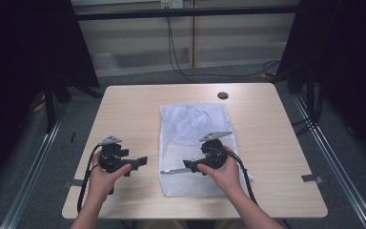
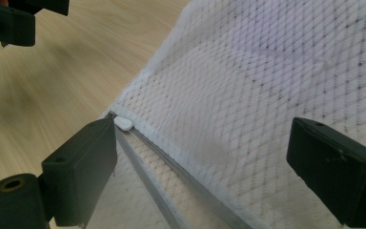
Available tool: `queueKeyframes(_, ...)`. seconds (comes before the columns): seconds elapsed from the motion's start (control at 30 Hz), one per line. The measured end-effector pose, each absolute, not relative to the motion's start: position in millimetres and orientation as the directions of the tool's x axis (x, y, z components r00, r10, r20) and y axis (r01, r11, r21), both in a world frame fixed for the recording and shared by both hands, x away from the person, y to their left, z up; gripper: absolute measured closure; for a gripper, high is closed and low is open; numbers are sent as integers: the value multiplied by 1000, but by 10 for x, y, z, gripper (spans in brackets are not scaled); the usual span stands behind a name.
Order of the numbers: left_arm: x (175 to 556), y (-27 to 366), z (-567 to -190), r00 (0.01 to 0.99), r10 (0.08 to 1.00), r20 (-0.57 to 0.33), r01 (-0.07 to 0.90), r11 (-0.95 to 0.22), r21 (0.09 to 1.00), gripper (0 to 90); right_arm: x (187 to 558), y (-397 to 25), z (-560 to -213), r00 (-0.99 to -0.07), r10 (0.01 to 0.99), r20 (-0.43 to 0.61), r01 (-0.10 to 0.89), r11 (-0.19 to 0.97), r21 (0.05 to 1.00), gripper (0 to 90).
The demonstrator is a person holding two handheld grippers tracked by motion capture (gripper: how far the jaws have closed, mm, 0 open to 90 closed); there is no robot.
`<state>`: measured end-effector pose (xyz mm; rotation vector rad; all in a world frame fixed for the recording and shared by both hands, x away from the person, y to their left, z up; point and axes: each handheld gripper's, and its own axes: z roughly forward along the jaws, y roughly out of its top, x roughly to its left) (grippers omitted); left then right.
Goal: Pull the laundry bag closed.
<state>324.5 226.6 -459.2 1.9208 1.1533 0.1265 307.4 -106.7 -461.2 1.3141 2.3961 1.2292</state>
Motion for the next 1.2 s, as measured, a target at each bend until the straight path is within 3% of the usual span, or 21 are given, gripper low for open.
queueKeyframes(1.2, 3247, 2286, -4558, 568, 753, -331, 668, -187, 720, 49, 3084, -652, -4760, -682, 680, 270, 626, 352, 696, 312)
